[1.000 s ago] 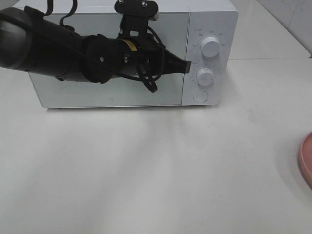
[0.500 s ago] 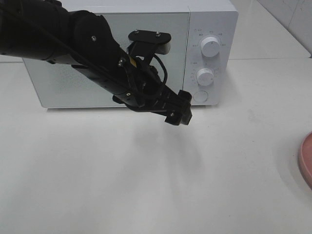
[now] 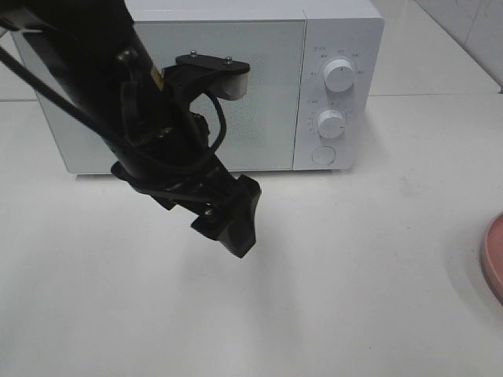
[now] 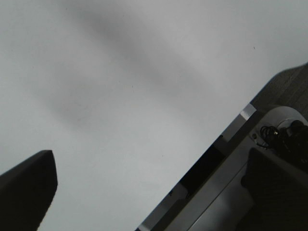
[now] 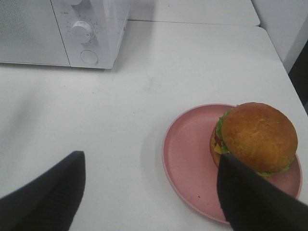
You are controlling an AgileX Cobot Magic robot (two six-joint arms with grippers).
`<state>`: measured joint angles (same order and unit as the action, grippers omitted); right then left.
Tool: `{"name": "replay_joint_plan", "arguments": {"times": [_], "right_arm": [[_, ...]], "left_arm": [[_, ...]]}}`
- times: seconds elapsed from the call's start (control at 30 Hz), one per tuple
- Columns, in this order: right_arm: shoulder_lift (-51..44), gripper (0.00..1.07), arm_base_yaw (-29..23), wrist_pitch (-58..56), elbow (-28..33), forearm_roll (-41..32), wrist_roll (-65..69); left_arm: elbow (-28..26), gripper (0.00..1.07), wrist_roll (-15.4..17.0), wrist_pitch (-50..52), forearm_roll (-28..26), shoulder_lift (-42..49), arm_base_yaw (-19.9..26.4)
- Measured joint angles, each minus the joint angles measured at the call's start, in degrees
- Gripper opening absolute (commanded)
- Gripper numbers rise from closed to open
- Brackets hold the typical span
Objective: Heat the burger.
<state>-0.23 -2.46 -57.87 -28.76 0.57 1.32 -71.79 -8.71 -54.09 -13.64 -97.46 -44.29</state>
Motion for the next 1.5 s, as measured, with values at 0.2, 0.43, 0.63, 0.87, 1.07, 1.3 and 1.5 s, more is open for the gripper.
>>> {"name": "replay_joint_plan", "arguments": {"times": [0.2, 0.43, 0.63, 0.87, 1.07, 1.3, 1.5], "right_arm": [[0.0, 0.75, 0.0, 0.0, 0.0, 0.0, 0.0], [0.0, 0.75, 0.0, 0.0, 0.0, 0.0, 0.0], [0.0, 0.75, 0.0, 0.0, 0.0, 0.0, 0.0], [0.0, 0.75, 0.0, 0.0, 0.0, 0.0, 0.0], [0.0, 0.75, 0.0, 0.0, 0.0, 0.0, 0.0], [0.0, 0.75, 0.0, 0.0, 0.0, 0.0, 0.0], [0.0, 0.75, 0.0, 0.0, 0.0, 0.0, 0.0]], "left_arm": [[0.0, 1.02, 6.8, -5.3, 7.9, 3.6, 0.0], [0.0, 1.01, 10.2, -10.3, 13.1, 5.6, 0.5], [1.0, 1.01, 8.3, -11.6, 8.8, 7.3, 8.0], [6.1, 1.01, 5.2, -12.6, 6.5, 12.3, 23.5], [11.1, 1.0, 5.0, -12.7, 6.3, 18.8, 35.5], [18.4, 1.0, 6.1, -12.5, 6.2, 28.9, 43.8], [26.0, 1.0, 7.2, -10.4, 6.8, 39.6, 45.0]]}}
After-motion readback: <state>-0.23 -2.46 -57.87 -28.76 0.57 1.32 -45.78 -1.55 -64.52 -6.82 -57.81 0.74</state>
